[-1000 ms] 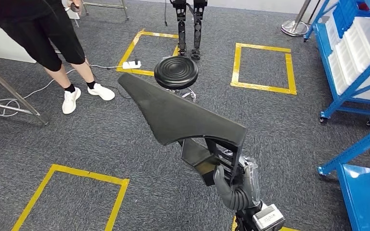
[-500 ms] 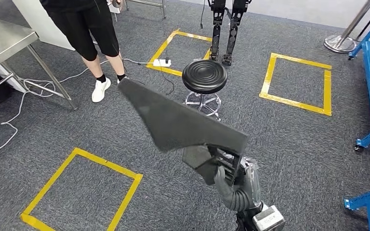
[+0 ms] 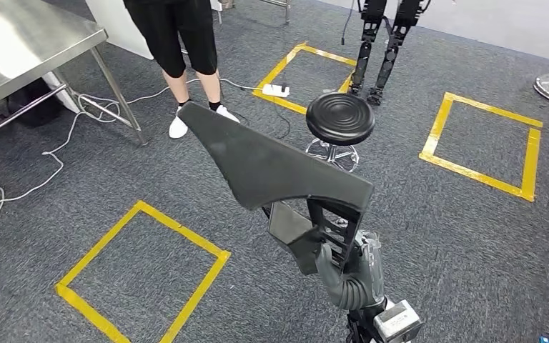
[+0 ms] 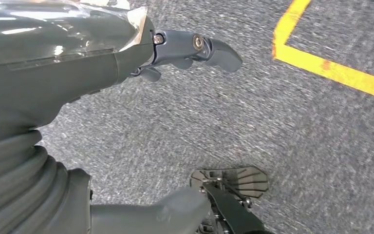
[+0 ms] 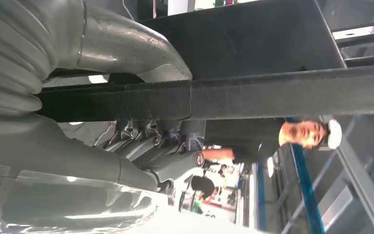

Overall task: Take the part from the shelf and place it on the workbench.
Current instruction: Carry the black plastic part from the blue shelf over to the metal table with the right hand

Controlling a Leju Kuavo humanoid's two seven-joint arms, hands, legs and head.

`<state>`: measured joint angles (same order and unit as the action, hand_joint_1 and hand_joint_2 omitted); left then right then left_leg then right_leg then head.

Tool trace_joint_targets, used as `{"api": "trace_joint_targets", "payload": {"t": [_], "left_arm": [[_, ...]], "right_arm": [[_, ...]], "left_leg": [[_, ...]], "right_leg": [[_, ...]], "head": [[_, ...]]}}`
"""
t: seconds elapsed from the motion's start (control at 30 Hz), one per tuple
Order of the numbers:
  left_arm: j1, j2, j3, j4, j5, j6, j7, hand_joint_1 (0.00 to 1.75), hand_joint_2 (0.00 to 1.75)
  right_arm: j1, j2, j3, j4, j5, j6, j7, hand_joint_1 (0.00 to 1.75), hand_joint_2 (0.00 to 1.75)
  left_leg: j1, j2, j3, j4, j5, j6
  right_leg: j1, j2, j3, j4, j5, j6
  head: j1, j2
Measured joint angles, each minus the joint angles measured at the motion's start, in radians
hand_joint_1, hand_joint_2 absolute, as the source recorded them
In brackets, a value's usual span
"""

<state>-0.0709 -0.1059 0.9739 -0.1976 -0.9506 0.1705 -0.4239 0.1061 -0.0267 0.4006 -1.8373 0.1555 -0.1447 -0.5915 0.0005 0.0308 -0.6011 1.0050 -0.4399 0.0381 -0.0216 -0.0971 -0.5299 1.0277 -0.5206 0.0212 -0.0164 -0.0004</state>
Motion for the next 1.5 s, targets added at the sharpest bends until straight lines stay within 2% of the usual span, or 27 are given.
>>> {"api": "trace_joint_targets", "payload": {"t": [0.03,0.1,0.17,0.2,0.27,0.3,0.33,0.4,0.47,0.53,0.6,0.67,0.7,0.73,0.77,0.83,0.9,1.0,1.07,1.13,1.17,1.2,1.23,1.3,1.37,1.43,1.5], "left_arm": [[0.001,0.000,0.000,0.000,-0.003,-0.001,0.000,0.00,1.75],[-0.001,-0.002,-0.001,0.000,-0.007,-0.002,0.000,0.00,1.75],[-0.003,-0.002,-0.002,0.000,-0.010,-0.002,0.000,0.00,1.75],[-0.003,-0.002,-0.002,0.000,-0.012,-0.002,0.001,0.00,1.75],[-0.002,-0.003,-0.003,0.000,-0.014,-0.003,0.001,0.00,1.75],[-0.002,-0.003,-0.003,0.000,-0.014,-0.004,0.001,0.00,1.75],[-0.002,-0.003,-0.003,0.000,-0.015,-0.004,0.001,0.00,1.75],[-0.001,-0.003,-0.003,0.000,-0.015,-0.004,0.002,0.00,1.75],[0.003,-0.002,-0.004,0.000,-0.016,-0.004,0.003,0.00,1.75],[0.005,-0.002,-0.004,0.000,-0.016,-0.003,0.005,0.00,1.75],[0.002,-0.002,-0.004,0.001,-0.016,-0.003,0.006,0.00,1.75],[0.000,-0.002,-0.004,0.001,-0.016,-0.002,0.007,0.00,1.75],[0.001,-0.002,-0.004,0.001,-0.016,-0.002,0.007,0.00,1.75],[0.002,-0.002,-0.004,0.001,-0.016,-0.002,0.007,0.00,1.75],[0.002,-0.002,-0.004,0.001,-0.016,-0.002,0.008,0.00,1.75],[0.001,-0.001,-0.004,0.000,-0.016,-0.002,0.008,0.00,1.75],[-0.002,0.000,-0.004,0.000,-0.016,-0.002,0.008,0.00,1.75],[0.000,0.002,-0.004,0.000,-0.016,-0.002,0.007,0.00,1.75],[0.000,0.002,-0.004,0.000,-0.016,-0.002,0.006,0.00,1.75],[-0.002,0.001,-0.004,0.000,-0.017,-0.002,0.004,0.00,1.75],[-0.002,0.001,-0.004,0.000,-0.018,-0.002,0.003,0.00,1.75],[-0.002,0.000,-0.004,0.000,-0.020,-0.002,0.002,0.00,1.75],[-0.001,0.000,-0.004,0.000,-0.021,-0.003,0.002,0.00,1.75],[0.000,-0.001,-0.004,0.000,-0.024,-0.003,0.001,0.00,1.75],[-0.001,-0.002,-0.004,0.000,-0.025,-0.004,0.001,0.00,1.75],[0.000,-0.003,-0.004,0.000,-0.025,-0.004,0.001,0.00,1.75],[0.005,-0.002,-0.004,0.000,-0.025,-0.005,0.001,0.00,1.75]], "right_arm": [[-0.002,0.000,0.000,0.000,0.001,-0.001,0.000,1.75,1.75],[-0.003,0.000,0.000,0.000,0.002,-0.003,0.000,1.75,1.75],[0.002,-0.003,0.000,0.000,0.004,-0.004,0.000,1.75,1.75],[0.006,-0.004,0.000,0.000,0.005,-0.005,0.000,1.75,1.75],[0.010,-0.007,0.000,0.001,0.005,-0.006,0.000,1.75,1.75],[0.010,-0.008,0.000,0.001,0.005,-0.007,0.000,1.75,1.75],[0.011,-0.008,0.000,0.001,0.005,-0.008,0.000,1.75,1.75],[0.014,-0.009,0.000,0.002,0.005,-0.009,0.000,1.75,1.75],[0.014,-0.008,0.000,0.002,0.006,-0.010,0.000,1.75,1.75],[0.012,-0.005,-0.001,0.002,0.007,-0.011,0.000,1.75,1.75],[0.012,-0.002,-0.001,0.002,0.007,-0.012,0.000,1.75,1.75],[0.012,-0.001,-0.002,0.002,0.007,-0.013,0.001,1.75,1.75],[0.012,-0.001,-0.002,0.002,0.007,-0.013,0.001,1.75,1.75],[0.012,-0.001,-0.002,0.002,0.007,-0.013,0.001,1.75,1.75],[0.012,0.000,-0.002,0.002,0.007,-0.013,0.001,1.75,1.75],[0.012,0.001,-0.002,0.002,0.008,-0.013,0.001,1.75,1.75],[0.011,0.002,-0.002,0.002,0.008,-0.014,0.001,1.75,1.75],[0.011,0.002,-0.001,0.002,0.008,-0.014,0.001,1.75,1.75],[0.010,0.001,-0.001,0.001,0.009,-0.015,0.000,1.75,1.75],[0.012,0.000,-0.001,0.002,0.009,-0.016,0.000,1.75,1.75],[0.014,-0.001,-0.001,0.002,0.010,-0.016,0.000,1.75,1.75],[0.016,-0.002,-0.001,0.003,0.010,-0.016,0.001,1.75,1.75],[0.017,-0.002,-0.001,0.003,0.010,-0.016,0.001,1.75,1.75],[0.018,-0.002,-0.001,0.003,0.010,-0.016,0.001,1.75,1.75],[0.020,-0.002,-0.001,0.003,0.010,-0.016,0.001,1.75,1.75],[0.023,-0.001,-0.001,0.002,0.010,-0.016,0.001,1.75,1.75],[0.023,0.001,-0.001,0.002,0.010,-0.017,0.001,1.75,1.75]], "left_leg": [[0.003,-0.012,0.011,-0.013,0.005,0.006],[0.006,-0.035,0.022,-0.025,0.011,0.011],[0.005,-0.063,0.023,-0.024,0.010,0.014],[0.005,-0.078,0.024,-0.023,0.009,0.014],[0.007,-0.109,0.027,-0.020,0.004,0.009],[0.008,-0.123,0.027,-0.016,0.001,0.003],[0.006,-0.136,0.023,-0.006,-0.006,-0.003],[0.004,-0.158,0.012,0.008,-0.015,-0.015],[0.008,-0.168,0.005,0.014,-0.018,-0.022],[0.008,-0.123,-0.008,0.045,-0.035,-0.031],[0.009,-0.059,-0.059,0.150,-0.084,-0.041],[0.013,-0.036,-0.129,0.268,-0.127,-0.046],[0.014,-0.034,-0.146,0.291,-0.126,-0.046],[0.014,-0.032,-0.143,0.275,-0.105,-0.044],[0.012,-0.026,-0.119,0.224,-0.071,-0.038],[0.003,0.012,-0.052,0.091,-0.015,-0.021],[-0.008,0.036,-0.021,0.030,-0.004,-0.007],[-0.010,0.005,-0.006,0.008,0.000,0.006],[-0.002,-0.018,0.016,-0.021,0.013,0.016],[0.004,-0.041,0.022,-0.030,0.018,0.023],[0.005,-0.055,0.022,-0.030,0.018,0.025],[0.007,-0.070,0.023,-0.030,0.017,0.024],[0.009,-0.086,0.024,-0.029,0.015,0.022],[0.013,-0.115,0.027,-0.025,0.010,0.013],[0.012,-0.141,0.022,-0.010,-0.002,-0.003],[0.010,-0.164,0.015,0.004,-0.017,-0.019],[0.015,-0.169,0.013,0.011,-0.024,-0.030]], "right_leg": [[0.000,0.024,-0.002,0.015,-0.008,0.001],[-0.001,0.075,-0.044,0.105,-0.045,-0.006],[-0.001,0.087,-0.110,0.219,-0.081,-0.010],[-0.002,0.088,-0.130,0.242,-0.080,-0.005],[-0.006,0.098,-0.119,0.181,-0.035,0.015],[-0.010,0.119,-0.097,0.118,-0.005,0.025],[-0.014,0.139,-0.077,0.062,0.019,0.028],[-0.016,0.162,-0.058,0.013,0.038,0.018],[-0.013,0.143,-0.054,0.012,0.038,0.001],[-0.014,0.124,-0.046,0.009,0.036,-0.012],[-0.010,0.100,-0.038,0.008,0.030,-0.025],[-0.004,0.075,-0.034,0.009,0.024,-0.034],[-0.003,0.064,-0.032,0.009,0.021,-0.036],[-0.001,0.053,-0.029,0.008,0.018,-0.036],[0.001,0.043,-0.024,0.008,0.015,-0.036],[0.006,0.023,-0.014,0.007,0.006,-0.032],[0.009,0.006,-0.006,0.005,-0.001,-0.024],[0.012,-0.012,0.007,-0.006,-0.007,-0.010],[0.013,0.027,-0.007,0.039,-0.031,-0.009],[0.007,0.077,-0.074,0.168,-0.081,-0.015],[0.004,0.087,-0.115,0.235,-0.100,-0.014],[0.000,0.091,-0.144,0.275,-0.104,-0.007],[-0.004,0.093,-0.157,0.279,-0.092,0.004],[-0.014,0.106,-0.125,0.181,-0.034,0.032],[-0.023,0.144,-0.078,0.052,0.019,0.044],[-0.023,0.162,-0.058,0.002,0.038,0.034],[-0.029,0.143,-0.049,0.003,0.041,0.018]], "head": [[0.002,0.000],[0.010,0.000],[0.015,0.000],[0.016,0.000],[0.018,0.000],[0.018,0.000],[0.019,0.000],[0.019,0.000],[0.018,0.000],[0.014,0.000],[0.008,0.000],[0.007,0.000],[0.006,0.000],[0.006,0.000],[0.006,0.000],[0.007,0.000],[0.007,0.000],[0.005,0.000],[0.007,0.000],[0.011,0.000],[0.012,0.000],[0.012,0.000],[0.012,0.000],[0.013,0.000],[0.014,0.000],[0.014,0.000],[0.010,0.000]]}}
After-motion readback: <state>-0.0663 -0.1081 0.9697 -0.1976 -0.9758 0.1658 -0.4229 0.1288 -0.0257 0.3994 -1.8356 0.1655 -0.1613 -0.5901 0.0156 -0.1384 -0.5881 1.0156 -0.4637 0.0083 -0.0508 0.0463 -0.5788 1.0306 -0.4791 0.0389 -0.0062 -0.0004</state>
